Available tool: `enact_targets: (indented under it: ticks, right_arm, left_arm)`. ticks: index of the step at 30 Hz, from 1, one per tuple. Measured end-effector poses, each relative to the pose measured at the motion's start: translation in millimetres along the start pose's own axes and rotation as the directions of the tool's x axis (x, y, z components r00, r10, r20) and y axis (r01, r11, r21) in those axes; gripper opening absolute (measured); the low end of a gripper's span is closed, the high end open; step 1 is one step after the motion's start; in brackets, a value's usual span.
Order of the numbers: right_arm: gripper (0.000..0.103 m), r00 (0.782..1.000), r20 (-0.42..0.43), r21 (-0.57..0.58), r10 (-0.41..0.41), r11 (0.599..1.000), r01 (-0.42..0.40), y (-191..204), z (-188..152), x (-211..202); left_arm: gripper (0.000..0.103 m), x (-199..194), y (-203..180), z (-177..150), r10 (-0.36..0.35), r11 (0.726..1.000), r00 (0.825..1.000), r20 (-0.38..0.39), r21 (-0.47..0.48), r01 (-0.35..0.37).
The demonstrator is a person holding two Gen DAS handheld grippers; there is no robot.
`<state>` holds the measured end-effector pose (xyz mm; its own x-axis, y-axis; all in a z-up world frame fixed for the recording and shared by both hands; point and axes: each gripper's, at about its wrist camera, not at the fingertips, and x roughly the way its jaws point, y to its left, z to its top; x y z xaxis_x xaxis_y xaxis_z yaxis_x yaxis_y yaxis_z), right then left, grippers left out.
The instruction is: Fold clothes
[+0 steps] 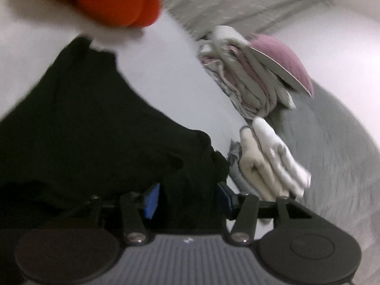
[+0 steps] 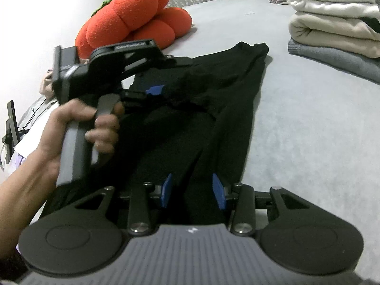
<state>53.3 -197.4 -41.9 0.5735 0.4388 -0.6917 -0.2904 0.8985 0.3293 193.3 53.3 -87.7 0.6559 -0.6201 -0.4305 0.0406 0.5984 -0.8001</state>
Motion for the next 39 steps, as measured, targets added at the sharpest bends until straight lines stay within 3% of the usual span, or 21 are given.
enact_targets:
  ticks: [4,7,13,17,23,27,29,32,34,36,39]
  right_arm:
    - [0.042,1.000,0.002,0.013,0.004,1.000,-0.004,-2,0,0]
    - [0.042,1.000,0.007,0.016,0.005,1.000,-0.005,-1,0,-1]
    - [0.042,0.999,0.050,0.005,0.010,1.000,-0.010,0,0,-7]
    - [0.042,0.998,0.062,0.002,0.021,1.000,-0.021,1,0,-9]
    - [0.042,0.998,0.054,-0.005,0.015,1.000,-0.015,3,0,-7]
    - [0.042,0.998,0.059,-0.005,0.010,1.000,-0.009,1,1,-8]
    - [0.042,0.998,0.061,-0.003,0.009,1.000,-0.009,1,1,-8]
    - [0.042,0.998,0.056,-0.002,0.010,1.000,-0.010,1,1,-7]
    - [0.042,0.998,0.054,-0.002,0.010,1.000,-0.010,1,1,-6]
    - [0.042,0.999,0.053,-0.002,0.009,1.000,-0.009,1,1,-6]
    - [0.042,0.999,0.050,0.000,0.007,1.000,-0.007,1,1,-4]
  left_arm:
    - [0.033,21,-4,5,0.042,0.997,0.999,0.007,-0.061,-0.042]
    - [0.005,32,-12,4,0.070,0.997,0.997,0.019,-0.045,-0.069]
    - [0.005,12,-44,1,0.035,0.990,0.988,0.153,0.133,-0.056]
    - [0.005,-3,-48,6,0.028,0.980,0.976,0.217,0.184,-0.069]
    - [0.007,-8,-31,11,0.173,0.950,0.955,0.239,0.214,-0.226]
    - [0.010,-16,-10,20,0.252,0.943,0.934,0.253,0.151,-0.296]
    - [0.017,-23,-4,23,0.266,0.944,0.928,0.260,0.124,-0.305]
    - [0.032,-26,-1,30,0.255,0.953,0.937,0.238,0.101,-0.285]
    - [0.037,-19,1,35,0.236,0.964,0.956,0.174,0.081,-0.253]
    - [0.037,-10,4,38,0.217,0.973,0.969,0.118,0.053,-0.224]
    - [0.037,0,6,39,0.205,0.978,0.974,0.101,0.022,-0.208]
